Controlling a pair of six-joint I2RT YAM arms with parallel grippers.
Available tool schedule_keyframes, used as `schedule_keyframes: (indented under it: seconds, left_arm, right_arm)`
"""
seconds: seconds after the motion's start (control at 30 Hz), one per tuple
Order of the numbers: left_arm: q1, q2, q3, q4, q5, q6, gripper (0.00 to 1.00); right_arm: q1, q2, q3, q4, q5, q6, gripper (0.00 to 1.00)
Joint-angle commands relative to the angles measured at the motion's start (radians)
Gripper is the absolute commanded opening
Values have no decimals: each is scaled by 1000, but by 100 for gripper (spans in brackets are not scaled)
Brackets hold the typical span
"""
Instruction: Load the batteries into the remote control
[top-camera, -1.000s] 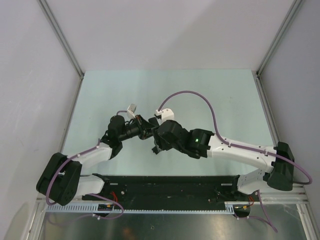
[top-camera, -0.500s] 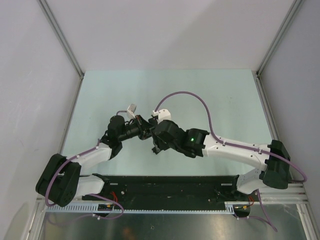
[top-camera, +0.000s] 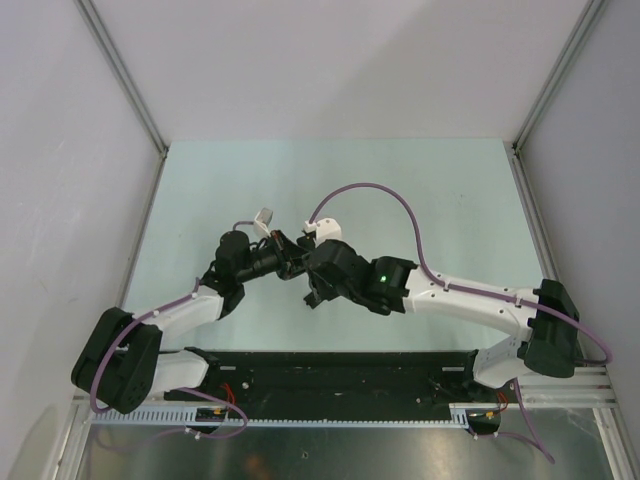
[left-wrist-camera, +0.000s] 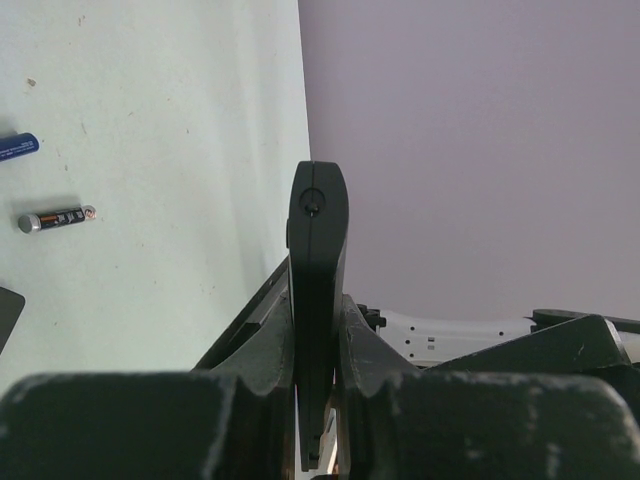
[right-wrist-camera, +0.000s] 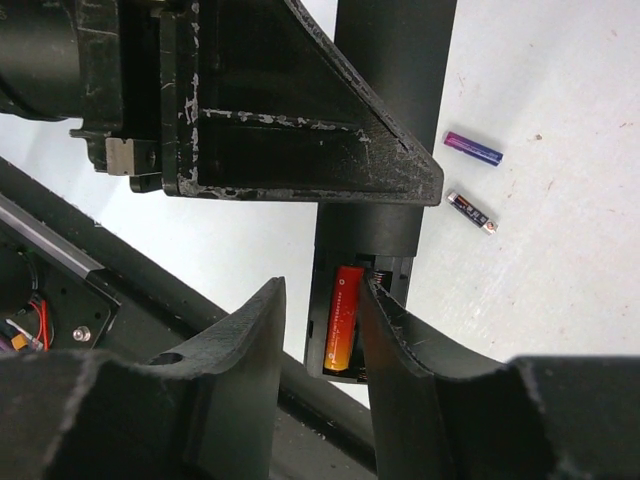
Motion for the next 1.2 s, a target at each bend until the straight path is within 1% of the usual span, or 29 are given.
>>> schedule_keyframes:
  seconds: [0.0,0.23,0.4,0.93,1.0,1.07,1.13,1.17]
  left_arm:
    - [-8,-28,49,36,-10,10,0]
    - [-8,-33,49,36,-13,8,0]
    - [-8,-33,49,36,-11,8,0]
    - [-9,-31,45,36,-16,7,0]
    - [-8,-30,42,36,-16,11,0]
    - [-8,-28,40,36,-16,10,0]
    - [-8,-25,37,36,-16,11,0]
    - [-8,-24,35,35,-16,13,0]
  right_arm:
    - [4,18,47,19,-7,9,38]
    - [4,24,47,19,-17,9,33]
    - [7,22,47,21,-18,11,27]
    - [20,34,59,24,-27,12,18]
    - [21,33,61,21,-21,15,19]
    - [20,28,62,19,-14,19,26]
    - [20,22,64,15,-6,22,30]
    - [18,21,64,15,2,23,35]
